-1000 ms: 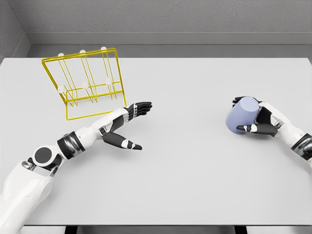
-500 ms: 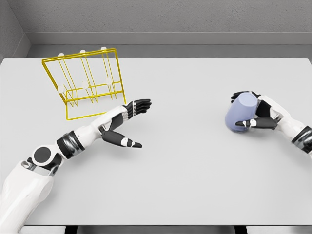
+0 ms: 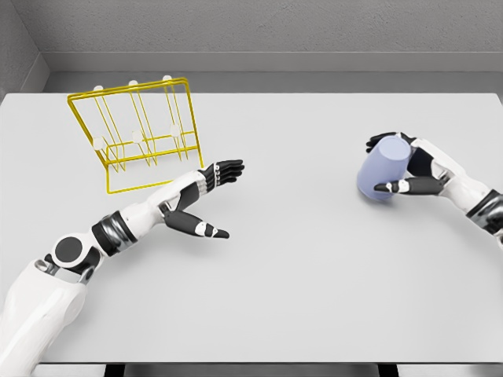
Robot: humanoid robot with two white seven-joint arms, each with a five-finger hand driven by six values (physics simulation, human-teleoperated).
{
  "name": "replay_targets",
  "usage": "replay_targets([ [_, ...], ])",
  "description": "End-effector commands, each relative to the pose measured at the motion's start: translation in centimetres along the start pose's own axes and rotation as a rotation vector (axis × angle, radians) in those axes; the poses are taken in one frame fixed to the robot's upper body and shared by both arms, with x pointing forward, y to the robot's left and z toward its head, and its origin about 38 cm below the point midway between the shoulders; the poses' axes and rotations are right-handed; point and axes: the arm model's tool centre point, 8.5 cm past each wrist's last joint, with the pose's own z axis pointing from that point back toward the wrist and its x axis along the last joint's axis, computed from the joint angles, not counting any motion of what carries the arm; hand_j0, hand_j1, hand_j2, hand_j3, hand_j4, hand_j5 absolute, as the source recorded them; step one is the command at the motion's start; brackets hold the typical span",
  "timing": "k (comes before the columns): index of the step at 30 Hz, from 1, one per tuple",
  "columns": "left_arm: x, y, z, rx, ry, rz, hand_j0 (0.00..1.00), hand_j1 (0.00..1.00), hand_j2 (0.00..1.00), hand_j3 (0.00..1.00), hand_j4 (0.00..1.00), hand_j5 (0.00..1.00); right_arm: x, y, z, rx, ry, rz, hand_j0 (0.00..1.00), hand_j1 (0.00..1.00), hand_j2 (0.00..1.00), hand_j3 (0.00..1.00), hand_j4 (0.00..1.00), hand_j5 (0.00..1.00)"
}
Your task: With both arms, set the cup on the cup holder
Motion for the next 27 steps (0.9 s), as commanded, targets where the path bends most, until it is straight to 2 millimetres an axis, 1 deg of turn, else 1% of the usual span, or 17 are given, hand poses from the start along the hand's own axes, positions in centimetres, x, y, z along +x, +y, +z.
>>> replay_targets([
  [1, 0.1, 0.0, 0.0, 0.002, -0.004, 0.005, 1.0, 1.0, 1.0, 1.0, 1.0, 1.0, 0.4, 0.4, -0.4, 0.01, -0.021, -0.003, 0.68, 0.68, 0.68, 0.68, 0.68, 0.68],
  [3, 0.0, 0.0, 0.0, 0.002, -0.002, 0.004, 1.0, 1.0, 1.0, 1.0, 1.0, 1.0, 0.7, 0.6, -0.7, 0.019, -0.032, -0.002, 0.68, 0.68, 0.68, 0.68, 0.68, 0.68],
  [6, -0.1, -0.1, 0.0, 0.002, -0.001, 0.009, 1.0, 1.0, 1.0, 1.0, 1.0, 1.0, 1.2, 1.4, -1.5, 0.044, -0.057, -0.006, 0.68, 0.68, 0.68, 0.68, 0.68, 0.68],
  [11, -0.1, 0.0, 0.0, 0.002, 0.002, 0.007, 1.0, 1.0, 1.0, 1.0, 1.0, 1.0, 0.7, 2.9, -2.9, 0.073, -0.07, -0.026, 0.68, 0.68, 0.68, 0.68, 0.68, 0.68],
  [15, -0.2, 0.0, 0.0, 0.003, 0.005, 0.009, 1.0, 1.0, 1.0, 1.0, 1.0, 1.0, 0.8, 4.0, -4.0, 0.097, -0.092, -0.039, 0.68, 0.68, 0.68, 0.68, 0.68, 0.68],
  [18, -0.1, 0.1, 0.0, 0.004, 0.004, 0.007, 1.0, 1.0, 1.0, 1.0, 1.0, 1.0, 0.5, 5.3, -4.9, 0.126, -0.098, -0.048, 0.68, 0.68, 0.68, 0.68, 0.68, 0.68],
  [21, -0.1, 0.1, 0.0, 0.004, 0.002, 0.008, 1.0, 1.0, 1.0, 1.0, 1.0, 1.0, 0.8, 5.8, -5.7, 0.141, -0.11, -0.05, 0.68, 0.68, 0.68, 0.68, 0.68, 0.68],
  [27, -0.2, 0.1, 0.0, 0.006, 0.006, 0.01, 1.0, 1.0, 1.0, 1.0, 1.0, 1.0, 1.0, 6.6, -6.4, 0.157, -0.129, -0.059, 0.68, 0.68, 0.68, 0.68, 0.68, 0.68],
])
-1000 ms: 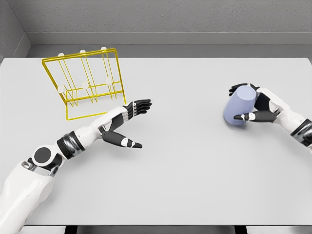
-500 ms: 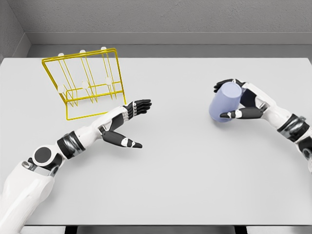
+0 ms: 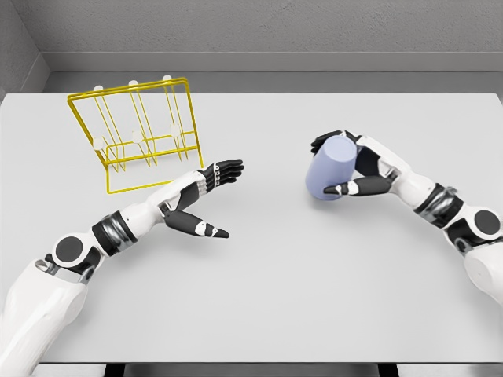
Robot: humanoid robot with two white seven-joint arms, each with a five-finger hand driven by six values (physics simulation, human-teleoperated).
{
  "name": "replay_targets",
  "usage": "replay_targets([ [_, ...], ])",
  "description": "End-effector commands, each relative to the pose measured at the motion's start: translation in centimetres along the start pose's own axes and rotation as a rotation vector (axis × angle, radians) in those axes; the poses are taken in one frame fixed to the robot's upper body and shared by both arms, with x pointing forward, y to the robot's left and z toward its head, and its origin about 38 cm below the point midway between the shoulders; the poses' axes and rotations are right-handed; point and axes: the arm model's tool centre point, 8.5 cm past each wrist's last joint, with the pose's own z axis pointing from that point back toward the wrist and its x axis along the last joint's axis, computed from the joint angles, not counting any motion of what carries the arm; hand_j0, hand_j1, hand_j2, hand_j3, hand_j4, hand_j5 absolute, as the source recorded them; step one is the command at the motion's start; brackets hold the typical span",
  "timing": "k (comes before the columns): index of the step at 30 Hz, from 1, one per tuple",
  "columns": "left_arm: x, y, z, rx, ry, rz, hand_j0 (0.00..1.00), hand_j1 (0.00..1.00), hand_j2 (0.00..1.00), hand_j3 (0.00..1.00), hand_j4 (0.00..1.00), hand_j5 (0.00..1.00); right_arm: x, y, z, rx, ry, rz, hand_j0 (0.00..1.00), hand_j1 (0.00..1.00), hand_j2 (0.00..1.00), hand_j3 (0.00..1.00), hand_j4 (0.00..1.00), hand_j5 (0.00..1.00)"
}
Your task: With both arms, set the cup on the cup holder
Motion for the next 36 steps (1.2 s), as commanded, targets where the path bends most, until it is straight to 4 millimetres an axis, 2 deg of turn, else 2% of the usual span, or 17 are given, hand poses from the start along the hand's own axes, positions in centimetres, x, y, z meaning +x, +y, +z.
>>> replay_targets([
  [1, 0.0, 0.0, 0.0, 0.002, -0.002, 0.006, 1.0, 1.0, 1.0, 1.0, 1.0, 1.0, 0.1, 0.4, -0.4, 0.005, -0.014, -0.011, 0.68, 0.68, 0.68, 0.68, 0.68, 0.68],
  [7, 0.0, 0.0, 0.0, 0.003, -0.006, 0.003, 1.0, 1.0, 1.0, 1.0, 1.0, 1.0, -0.1, 1.5, -1.7, 0.038, -0.024, -0.012, 0.68, 0.68, 0.68, 0.68, 0.68, 0.68],
  [18, -0.7, 0.1, -0.3, 0.015, 0.003, 0.025, 1.0, 1.0, 1.0, 1.0, 1.0, 1.0, -1.2, 5.0, -5.0, 0.119, -0.04, -0.032, 0.68, 0.68, 0.68, 0.68, 0.68, 0.68],
  [36, -0.9, 0.6, -0.1, 0.028, 0.014, 0.026, 1.0, 1.0, 1.0, 1.0, 1.0, 1.0, -3.1, 7.1, -5.7, 0.166, 0.003, -0.051, 0.68, 0.68, 0.68, 0.68, 0.68, 0.68],
])
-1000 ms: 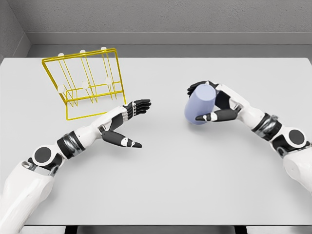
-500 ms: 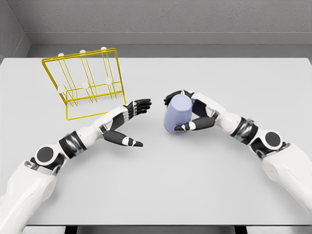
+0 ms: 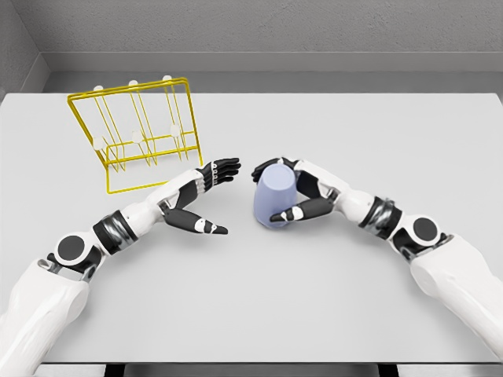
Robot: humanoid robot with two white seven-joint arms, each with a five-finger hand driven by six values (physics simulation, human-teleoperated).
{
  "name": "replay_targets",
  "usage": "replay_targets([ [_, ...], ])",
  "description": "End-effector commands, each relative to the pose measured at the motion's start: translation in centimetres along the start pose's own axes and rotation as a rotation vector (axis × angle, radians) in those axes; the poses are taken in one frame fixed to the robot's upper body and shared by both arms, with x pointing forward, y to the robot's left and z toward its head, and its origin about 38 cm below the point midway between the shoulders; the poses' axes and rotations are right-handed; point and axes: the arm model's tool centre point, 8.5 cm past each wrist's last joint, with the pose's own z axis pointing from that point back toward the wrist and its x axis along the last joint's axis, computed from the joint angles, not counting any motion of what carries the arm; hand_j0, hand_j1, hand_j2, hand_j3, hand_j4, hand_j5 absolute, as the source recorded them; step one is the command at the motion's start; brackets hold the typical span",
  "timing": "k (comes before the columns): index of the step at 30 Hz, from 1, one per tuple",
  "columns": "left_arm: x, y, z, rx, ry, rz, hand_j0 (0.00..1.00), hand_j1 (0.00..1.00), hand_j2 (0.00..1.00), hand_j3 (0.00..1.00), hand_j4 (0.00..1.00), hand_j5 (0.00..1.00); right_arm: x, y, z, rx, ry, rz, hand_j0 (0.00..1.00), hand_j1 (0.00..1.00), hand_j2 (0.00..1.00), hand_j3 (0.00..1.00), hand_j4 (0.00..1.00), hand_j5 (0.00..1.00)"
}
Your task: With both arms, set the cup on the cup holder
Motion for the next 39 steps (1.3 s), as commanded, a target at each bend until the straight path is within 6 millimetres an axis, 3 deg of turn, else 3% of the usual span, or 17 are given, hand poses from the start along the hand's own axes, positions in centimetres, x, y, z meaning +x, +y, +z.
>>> replay_targets([
  [1, 0.0, 0.0, 0.0, 0.001, -0.003, 0.004, 1.0, 1.0, 1.0, 1.0, 1.0, 1.0, -0.5, 0.2, -0.1, -0.003, 0.008, -0.015, 0.68, 0.68, 0.68, 0.68, 0.68, 0.68],
  [9, 0.0, 0.2, 0.2, 0.005, 0.0, 0.005, 1.0, 1.0, 1.0, 1.0, 1.0, 1.0, -1.3, 0.1, 0.2, -0.009, 0.036, -0.011, 0.71, 0.71, 0.71, 0.71, 0.71, 0.71],
  [16, -0.1, 0.2, 0.3, 0.005, 0.002, 0.001, 1.0, 1.0, 1.0, 1.0, 1.0, 1.0, -1.7, 0.5, -0.1, 0.033, 0.08, 0.017, 0.97, 0.97, 0.97, 0.97, 0.97, 0.97],
  [18, 0.0, 0.2, 0.3, 0.005, 0.001, 0.0, 1.0, 1.0, 1.0, 1.0, 1.0, 1.0, -1.7, 0.4, -0.2, 0.034, 0.082, 0.019, 1.0, 1.0, 1.0, 1.0, 1.0, 1.0],
  [33, -0.1, 0.1, 0.2, 0.005, 0.0, 0.007, 1.0, 1.0, 1.0, 1.0, 1.0, 1.0, -1.2, -0.5, 0.0, 0.027, 0.087, 0.039, 1.0, 1.0, 1.0, 1.0, 1.0, 1.0],
  [39, -0.1, 0.2, 0.3, 0.005, 0.001, 0.005, 1.0, 1.0, 1.0, 1.0, 1.0, 1.0, -1.0, -1.4, 1.3, 0.014, 0.112, 0.056, 1.0, 1.0, 1.0, 1.0, 1.0, 1.0],
])
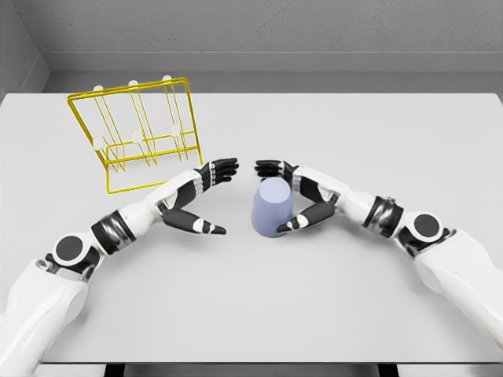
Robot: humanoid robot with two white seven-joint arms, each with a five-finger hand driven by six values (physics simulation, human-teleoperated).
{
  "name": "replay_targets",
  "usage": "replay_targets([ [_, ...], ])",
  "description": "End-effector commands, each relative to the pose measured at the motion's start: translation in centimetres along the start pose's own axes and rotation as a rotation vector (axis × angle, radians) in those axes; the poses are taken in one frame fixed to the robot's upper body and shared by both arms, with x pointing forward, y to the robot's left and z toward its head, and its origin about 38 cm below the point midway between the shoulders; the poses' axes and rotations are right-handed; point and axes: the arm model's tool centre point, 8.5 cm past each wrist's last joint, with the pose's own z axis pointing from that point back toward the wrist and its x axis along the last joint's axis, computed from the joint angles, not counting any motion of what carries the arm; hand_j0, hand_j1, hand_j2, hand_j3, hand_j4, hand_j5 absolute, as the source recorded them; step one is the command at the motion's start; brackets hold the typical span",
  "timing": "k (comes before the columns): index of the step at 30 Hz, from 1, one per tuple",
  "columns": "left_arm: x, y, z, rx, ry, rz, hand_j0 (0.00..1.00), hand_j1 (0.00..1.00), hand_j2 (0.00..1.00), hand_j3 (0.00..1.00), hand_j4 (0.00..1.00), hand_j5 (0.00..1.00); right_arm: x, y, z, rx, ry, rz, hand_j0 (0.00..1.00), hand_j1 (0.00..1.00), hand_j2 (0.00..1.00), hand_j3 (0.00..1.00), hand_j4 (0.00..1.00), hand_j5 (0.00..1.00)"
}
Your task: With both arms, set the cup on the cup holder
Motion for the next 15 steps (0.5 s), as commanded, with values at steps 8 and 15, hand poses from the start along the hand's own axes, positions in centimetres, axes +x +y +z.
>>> replay_targets([
  [8, -0.6, -1.7, -1.9, 0.005, -0.044, 0.063, 1.0, 1.0, 1.0, 1.0, 1.0, 1.0, 2.2, -6.1, 6.9, -0.083, 0.111, 0.127, 1.0, 1.0, 1.0, 1.0, 1.0, 1.0],
  [15, -1.7, -2.0, -2.7, 0.03, -0.039, 0.105, 1.0, 1.0, 1.0, 1.0, 1.0, 1.0, 10.2, -11.2, 13.1, -0.114, 0.081, 0.394, 1.0, 1.0, 1.0, 1.0, 1.0, 1.0],
])
